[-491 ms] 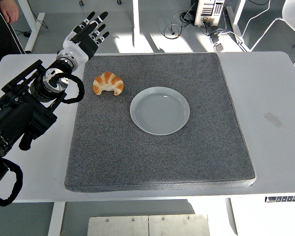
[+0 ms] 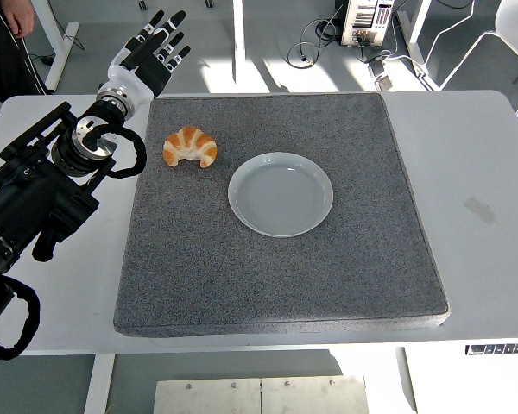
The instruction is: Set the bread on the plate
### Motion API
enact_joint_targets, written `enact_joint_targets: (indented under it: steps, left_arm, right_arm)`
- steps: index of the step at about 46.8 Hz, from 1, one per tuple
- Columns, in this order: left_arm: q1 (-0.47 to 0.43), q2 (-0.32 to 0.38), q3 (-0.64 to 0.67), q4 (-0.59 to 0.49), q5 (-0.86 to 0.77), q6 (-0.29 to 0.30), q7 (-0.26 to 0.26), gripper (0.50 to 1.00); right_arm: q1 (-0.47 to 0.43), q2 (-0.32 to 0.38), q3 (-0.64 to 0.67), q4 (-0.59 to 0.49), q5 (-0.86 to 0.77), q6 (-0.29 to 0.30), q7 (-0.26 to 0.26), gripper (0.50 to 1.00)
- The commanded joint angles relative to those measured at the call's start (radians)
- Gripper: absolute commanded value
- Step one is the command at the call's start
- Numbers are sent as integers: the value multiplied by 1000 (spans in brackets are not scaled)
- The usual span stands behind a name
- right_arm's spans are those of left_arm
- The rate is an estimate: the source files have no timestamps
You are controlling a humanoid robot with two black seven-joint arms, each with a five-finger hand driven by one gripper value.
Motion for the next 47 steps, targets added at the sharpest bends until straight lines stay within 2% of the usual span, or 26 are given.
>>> enact_joint_targets:
  steps: [1,9,15,19,26,31,38,47]
  left_arm:
    - [0,8,1,-1,1,-38,-22,984]
    - [1,29,25,-3,21,-62,-31,984]
    - [-14,20,37,-7,72,4,-41,984]
    - [-30,34,112,-55,112,27,-34,984]
    - [-52,170,287,-201,132,50,-30,984]
    - [-112,207,424,-222,132,45,-30,984]
    - [-192,299,565,-280,149,45,-33,984]
    - [-301,368,729,-310,283,45,-34,981]
  right_arm:
    - [0,0,0,0,0,0,0,1000]
    - [0,0,0,0,0,0,0,1000]
    - [0,0,0,0,0,0,0,1000]
    - [0,0,0,0,0,0,0,1000]
    - [0,0,0,0,0,0,0,1000]
    - [0,0,0,0,0,0,0,1000]
    - [0,0,0,0,0,0,0,1000]
    - [0,0,0,0,0,0,0,1000]
